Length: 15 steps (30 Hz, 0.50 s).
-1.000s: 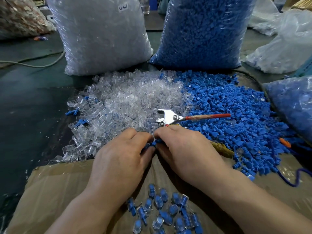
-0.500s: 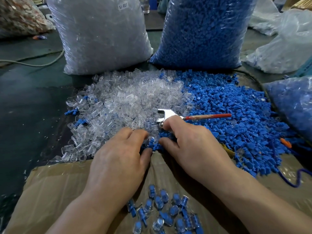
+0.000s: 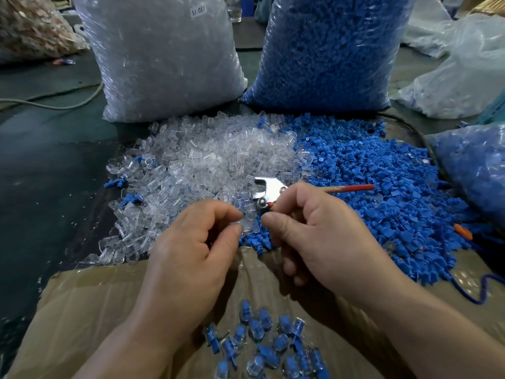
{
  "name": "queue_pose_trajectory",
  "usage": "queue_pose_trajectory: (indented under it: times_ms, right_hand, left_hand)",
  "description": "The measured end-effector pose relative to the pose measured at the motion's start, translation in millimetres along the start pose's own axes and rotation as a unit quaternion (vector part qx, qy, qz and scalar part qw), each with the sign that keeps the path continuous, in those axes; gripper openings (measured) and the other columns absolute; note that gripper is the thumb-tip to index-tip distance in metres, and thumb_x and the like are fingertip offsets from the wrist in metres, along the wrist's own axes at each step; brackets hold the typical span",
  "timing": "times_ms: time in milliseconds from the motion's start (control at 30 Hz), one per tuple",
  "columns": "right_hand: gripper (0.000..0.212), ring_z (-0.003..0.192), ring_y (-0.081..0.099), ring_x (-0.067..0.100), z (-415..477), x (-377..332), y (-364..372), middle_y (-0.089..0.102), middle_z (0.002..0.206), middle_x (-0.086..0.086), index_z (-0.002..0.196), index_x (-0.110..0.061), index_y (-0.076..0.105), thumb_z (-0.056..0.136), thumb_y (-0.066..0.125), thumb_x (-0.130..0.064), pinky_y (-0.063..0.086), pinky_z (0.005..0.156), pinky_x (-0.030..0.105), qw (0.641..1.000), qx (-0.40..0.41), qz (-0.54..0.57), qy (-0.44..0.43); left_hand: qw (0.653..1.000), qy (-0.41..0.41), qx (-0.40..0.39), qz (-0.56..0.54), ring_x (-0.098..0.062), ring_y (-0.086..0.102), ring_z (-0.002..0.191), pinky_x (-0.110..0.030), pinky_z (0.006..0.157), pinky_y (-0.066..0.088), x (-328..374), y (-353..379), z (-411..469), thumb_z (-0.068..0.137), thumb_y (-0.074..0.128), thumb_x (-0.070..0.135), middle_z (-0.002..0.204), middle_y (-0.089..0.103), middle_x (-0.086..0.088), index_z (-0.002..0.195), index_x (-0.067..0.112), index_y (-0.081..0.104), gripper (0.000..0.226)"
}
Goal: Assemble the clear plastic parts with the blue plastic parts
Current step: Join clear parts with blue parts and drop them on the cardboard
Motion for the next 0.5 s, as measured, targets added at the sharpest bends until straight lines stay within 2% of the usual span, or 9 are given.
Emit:
queue_pose_trajectory:
  times_ms: [67,133,200,267,333,400,500]
  right_hand:
    - [0.009,0.048,0.065,0.020,-2.0,-0.8,4.2,0.068,0.062,0.005,0.086,-0.033,0.058,0.094,0.062,-0.031,0.054,0.044,0.031,0.999,-0.036,0.030,0.007]
    - [0.010,0.053,0.067,0.024,-3.5,-2.0,6.8,0.068,0.065,0.008,0.089,-0.033,0.060,0.095,0.061,-0.026,0.059,0.051,0.042,0.997,-0.046,0.062,0.001]
    - [0.011,0.058,0.069,0.026,-5.0,-3.7,7.5,0.068,0.067,0.008,0.091,-0.032,0.061,0.096,0.059,-0.023,0.060,0.055,0.048,0.996,-0.054,0.069,-0.016]
    - [0.012,0.061,0.069,0.023,-6.8,-5.3,7.4,0.068,0.069,0.006,0.093,-0.033,0.061,0.097,0.057,-0.023,0.061,0.057,0.047,0.996,-0.065,0.048,-0.040]
    - [0.014,0.062,0.070,0.019,-8.5,-7.3,7.7,0.069,0.072,0.003,0.095,-0.034,0.060,0.097,0.057,-0.020,0.061,0.058,0.043,0.996,-0.056,0.022,-0.067]
    - [0.016,0.064,0.070,0.018,-10.1,-8.7,8.5,0.070,0.075,0.003,0.096,-0.033,0.060,0.097,0.058,-0.017,0.061,0.058,0.039,0.995,-0.040,0.026,-0.084]
    - [0.017,0.063,0.071,0.019,-10.0,-10.0,8.0,0.070,0.075,0.003,0.100,-0.032,0.060,0.097,0.058,-0.015,0.060,0.057,0.033,0.995,-0.027,0.058,-0.072]
  left_hand:
    - [0.997,-0.009,-0.008,-0.071,-0.001,0.066,0.077,-0.008,0.062,0.049,3.9,0.8,-1.6,0.083,0.067,0.040,0.089,0.068,0.019,0.094,0.042,0.063,0.012]
    - [0.994,-0.016,-0.020,-0.107,0.000,0.067,0.068,-0.006,0.055,0.048,6.6,1.6,-2.6,0.078,0.061,0.047,0.083,0.070,0.017,0.093,0.043,0.064,0.016]
    - [0.990,-0.029,-0.041,-0.131,-0.003,0.069,0.066,-0.011,0.053,0.050,5.3,3.3,-3.1,0.075,0.058,0.051,0.081,0.072,0.014,0.096,0.045,0.064,0.023]
    - [0.980,-0.046,-0.080,-0.176,-0.009,0.071,0.068,-0.019,0.055,0.054,3.2,6.3,-3.7,0.076,0.060,0.052,0.082,0.074,0.008,0.104,0.047,0.066,0.029]
    - [0.970,-0.049,-0.111,-0.210,-0.009,0.073,0.068,-0.016,0.058,0.055,2.5,8.2,-4.4,0.080,0.064,0.043,0.081,0.075,0.004,0.105,0.045,0.068,0.026]
    - [0.958,-0.062,-0.130,-0.248,-0.015,0.074,0.070,-0.021,0.060,0.058,2.4,9.0,-4.5,0.081,0.072,0.040,0.081,0.076,-0.001,0.103,0.040,0.070,0.022]
    - [0.973,-0.063,-0.089,-0.206,-0.015,0.070,0.066,-0.029,0.056,0.056,-1.8,4.5,-4.2,0.072,0.076,0.051,0.080,0.073,-0.001,0.097,0.038,0.069,0.029]
Point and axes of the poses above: each hand's wrist, its own z-axis towards the middle knuckle, its own y-axis out of the palm, x = y × z, the point moved 3 cm from there along z, towards the middle knuckle
